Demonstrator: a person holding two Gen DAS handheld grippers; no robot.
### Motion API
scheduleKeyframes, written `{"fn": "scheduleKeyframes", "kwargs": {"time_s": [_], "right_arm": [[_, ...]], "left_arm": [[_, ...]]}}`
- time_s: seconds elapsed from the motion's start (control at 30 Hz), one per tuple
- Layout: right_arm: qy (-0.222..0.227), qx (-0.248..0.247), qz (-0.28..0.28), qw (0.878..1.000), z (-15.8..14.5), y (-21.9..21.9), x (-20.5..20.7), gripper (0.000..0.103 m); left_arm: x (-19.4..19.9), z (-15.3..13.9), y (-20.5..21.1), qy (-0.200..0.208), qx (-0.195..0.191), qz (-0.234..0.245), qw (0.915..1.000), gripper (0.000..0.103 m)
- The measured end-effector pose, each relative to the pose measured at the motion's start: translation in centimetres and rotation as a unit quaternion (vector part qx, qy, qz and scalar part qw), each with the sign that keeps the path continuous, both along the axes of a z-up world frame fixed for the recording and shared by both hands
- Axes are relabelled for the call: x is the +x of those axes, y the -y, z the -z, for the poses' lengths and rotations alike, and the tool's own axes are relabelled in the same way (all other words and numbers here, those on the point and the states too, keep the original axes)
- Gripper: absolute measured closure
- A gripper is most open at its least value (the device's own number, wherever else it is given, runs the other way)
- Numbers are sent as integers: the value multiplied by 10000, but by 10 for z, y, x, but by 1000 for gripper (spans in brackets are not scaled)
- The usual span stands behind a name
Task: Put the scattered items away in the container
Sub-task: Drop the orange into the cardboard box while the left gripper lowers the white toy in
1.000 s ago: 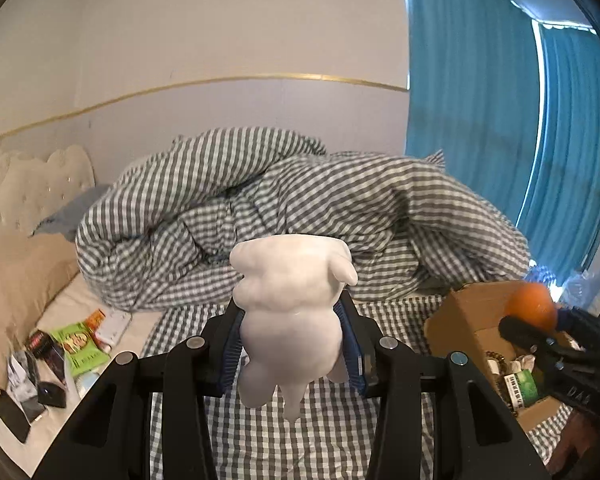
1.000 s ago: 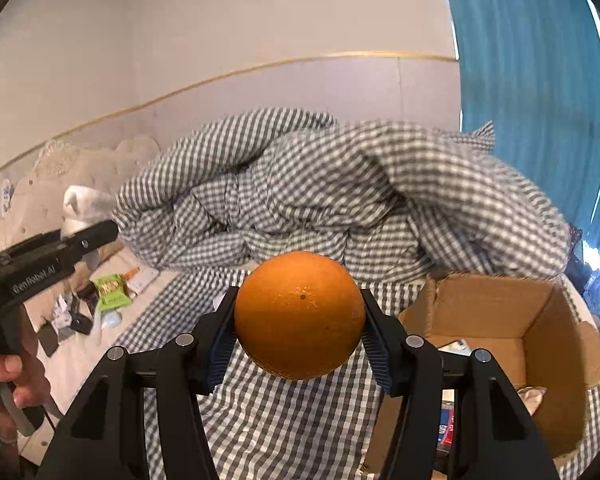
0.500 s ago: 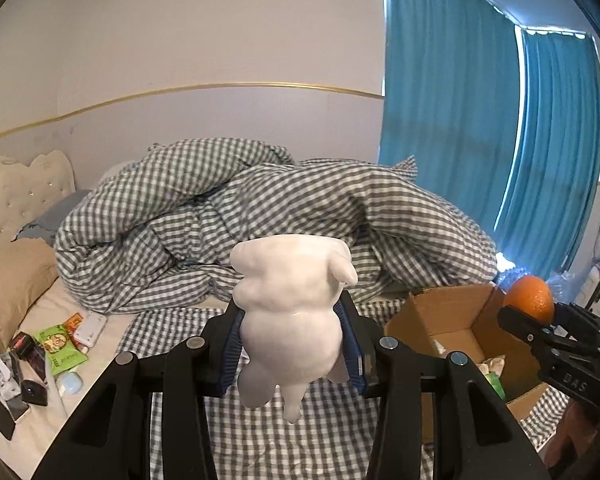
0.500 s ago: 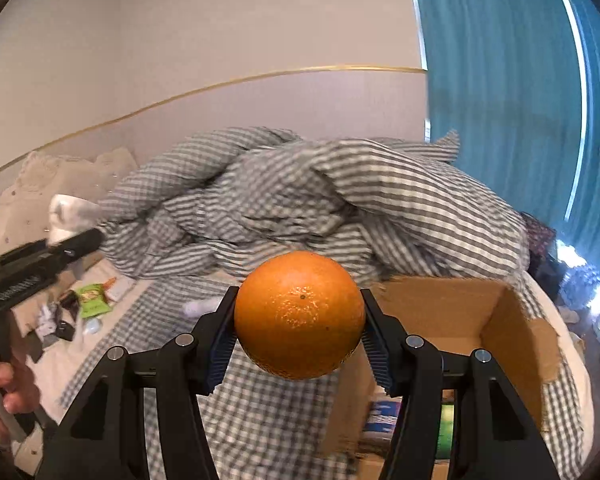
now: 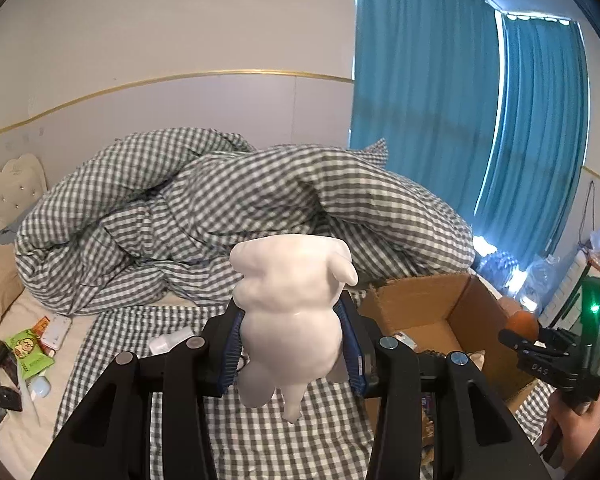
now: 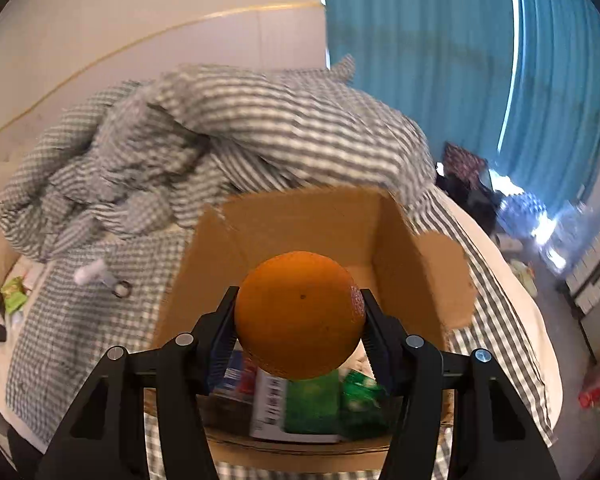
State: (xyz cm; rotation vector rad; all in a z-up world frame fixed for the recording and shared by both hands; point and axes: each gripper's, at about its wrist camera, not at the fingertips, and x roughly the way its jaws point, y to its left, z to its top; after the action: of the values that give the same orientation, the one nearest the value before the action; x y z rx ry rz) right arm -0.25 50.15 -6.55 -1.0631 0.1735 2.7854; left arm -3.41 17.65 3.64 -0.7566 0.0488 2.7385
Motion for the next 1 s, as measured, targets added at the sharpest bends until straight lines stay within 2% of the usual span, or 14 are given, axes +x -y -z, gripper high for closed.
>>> {"fn": "scheduleKeyframes", "kwargs": {"time_s": [0.3,0.37,0.43,0.67,1.0], "right_arm": [[346,17,110,9993,34,-22,-9,44],[206,143,188,9995,29,-22,-2,16],[-6,293,269,9992,19,-24,7,9],[-375,346,467,9976,-14,-43,36,6],[-573,232,776,9951,-31,-65,74,1]], "left_arm": [[-5,9,-39,101,-82,328,9994,59],[-6,13,-51,136,-82,419,9990,59],[-5,17,-66,155,-118,537,9984,59],[-11,42,-126,419,-101,1072,9933,59],[-18,94,-215,819,-466,1657,9817,59]]}}
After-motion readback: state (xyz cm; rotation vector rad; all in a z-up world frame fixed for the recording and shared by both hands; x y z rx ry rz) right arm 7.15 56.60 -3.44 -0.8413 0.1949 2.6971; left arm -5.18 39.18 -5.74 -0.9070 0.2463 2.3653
